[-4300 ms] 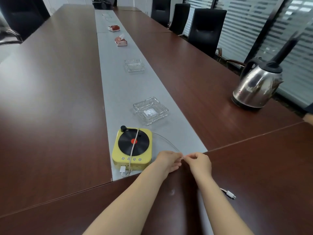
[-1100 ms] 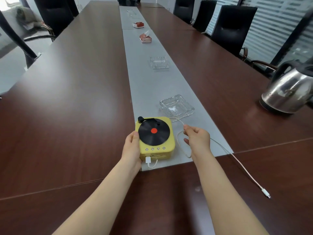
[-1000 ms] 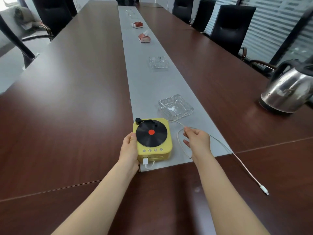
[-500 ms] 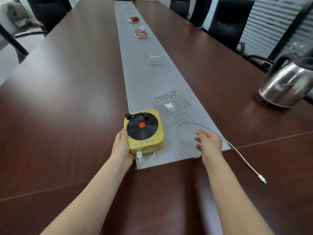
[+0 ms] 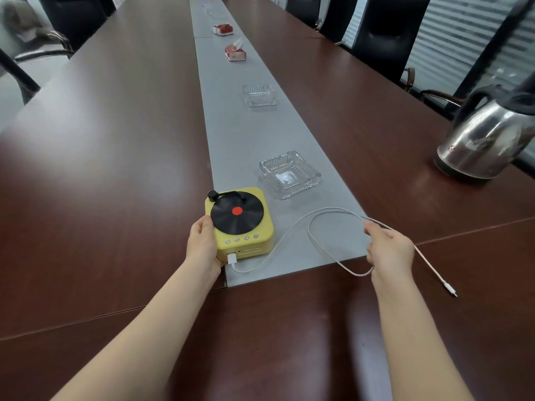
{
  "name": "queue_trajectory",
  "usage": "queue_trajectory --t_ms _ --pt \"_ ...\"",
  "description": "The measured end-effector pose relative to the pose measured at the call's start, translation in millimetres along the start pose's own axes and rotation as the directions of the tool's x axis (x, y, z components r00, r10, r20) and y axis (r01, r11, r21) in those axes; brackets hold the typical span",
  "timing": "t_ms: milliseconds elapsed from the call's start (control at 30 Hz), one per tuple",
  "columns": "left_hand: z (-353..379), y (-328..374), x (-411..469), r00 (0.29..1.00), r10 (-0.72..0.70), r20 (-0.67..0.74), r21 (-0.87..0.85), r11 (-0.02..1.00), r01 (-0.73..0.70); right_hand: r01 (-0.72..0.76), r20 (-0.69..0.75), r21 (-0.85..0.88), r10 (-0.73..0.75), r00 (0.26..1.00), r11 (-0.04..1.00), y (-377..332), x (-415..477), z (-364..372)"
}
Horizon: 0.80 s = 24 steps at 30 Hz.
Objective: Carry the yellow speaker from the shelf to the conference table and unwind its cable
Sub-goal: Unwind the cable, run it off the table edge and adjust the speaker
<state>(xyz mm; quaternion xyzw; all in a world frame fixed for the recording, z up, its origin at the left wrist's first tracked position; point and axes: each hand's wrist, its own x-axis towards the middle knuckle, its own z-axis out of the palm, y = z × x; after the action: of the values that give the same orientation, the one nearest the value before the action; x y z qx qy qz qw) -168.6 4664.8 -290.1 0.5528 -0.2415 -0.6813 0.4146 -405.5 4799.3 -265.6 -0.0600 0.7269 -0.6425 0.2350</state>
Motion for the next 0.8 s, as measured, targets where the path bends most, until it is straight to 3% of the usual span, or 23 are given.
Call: queue_trajectory --t_ms 433,700,800 --pt "7 -4 5 0.998 0.062 0.021 0.175 0.982 -0.065 -0.01 0.119 0.191 -0.013 0.993 0.981 -12 -14 4" --pt "11 -6 3 0.994 0.106 0.007 0.303 0.947 -0.103 -0.062 0.2 0.184 0.024 0.979 0.981 -1 -19 12" --pt "12 -4 -1 0.985 0.173 -0.016 0.44 0.886 -0.148 -0.071 0.22 0.155 0.036 0.975 0.985 1 -22 16"
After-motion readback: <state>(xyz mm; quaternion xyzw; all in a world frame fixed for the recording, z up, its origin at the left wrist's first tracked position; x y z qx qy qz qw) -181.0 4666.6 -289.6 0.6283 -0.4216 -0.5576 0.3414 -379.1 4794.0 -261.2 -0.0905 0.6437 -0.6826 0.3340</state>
